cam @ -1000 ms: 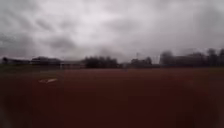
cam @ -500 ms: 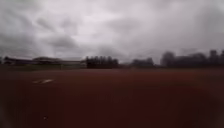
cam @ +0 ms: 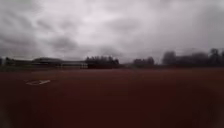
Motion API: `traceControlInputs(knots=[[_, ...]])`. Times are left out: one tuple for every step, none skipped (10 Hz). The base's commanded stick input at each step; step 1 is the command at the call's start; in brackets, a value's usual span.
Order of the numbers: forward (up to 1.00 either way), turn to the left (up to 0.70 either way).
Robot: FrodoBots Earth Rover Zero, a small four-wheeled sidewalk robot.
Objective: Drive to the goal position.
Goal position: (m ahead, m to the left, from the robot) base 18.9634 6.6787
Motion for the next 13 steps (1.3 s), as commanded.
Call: traceControlInputs(knots=[[0.85, 0.00], [0.85, 0.00], [0.85, 0.00], [0.85, 0.00], [0.85, 0.03], [0.85, 0.23], [0.85, 0.34], [0.85, 0.34], [0.85, 0.19], [0.85, 0.00], [0.85, 0.00], [0.85, 0.00], [0.85, 0.00]])
